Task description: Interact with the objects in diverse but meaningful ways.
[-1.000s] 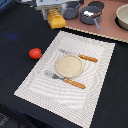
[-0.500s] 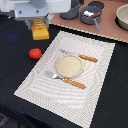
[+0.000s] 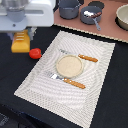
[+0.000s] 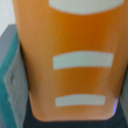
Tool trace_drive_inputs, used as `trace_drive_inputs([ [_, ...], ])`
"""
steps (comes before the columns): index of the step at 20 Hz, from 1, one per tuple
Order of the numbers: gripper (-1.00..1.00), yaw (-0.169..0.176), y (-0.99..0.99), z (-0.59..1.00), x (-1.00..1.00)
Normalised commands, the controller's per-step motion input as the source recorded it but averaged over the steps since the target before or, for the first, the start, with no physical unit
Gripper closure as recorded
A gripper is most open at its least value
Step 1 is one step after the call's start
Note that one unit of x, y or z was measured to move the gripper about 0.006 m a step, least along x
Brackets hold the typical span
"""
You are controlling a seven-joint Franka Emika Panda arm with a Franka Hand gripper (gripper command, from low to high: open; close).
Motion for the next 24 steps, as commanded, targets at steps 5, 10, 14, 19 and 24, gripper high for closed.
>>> trace_drive_inputs([
  [5, 1.00, 0.118, -0.04, -0.44, -0.34],
  [10, 1.00, 0.202, 0.00, -0.36, -0.31],
  [14, 1.00, 0.180, 0.00, -0.26, -0.07],
  [19, 1.00, 0.056, 0.00, -0.21, 0.02],
  [24, 1.00, 0.000, 0.01, -0.26, 0.00],
])
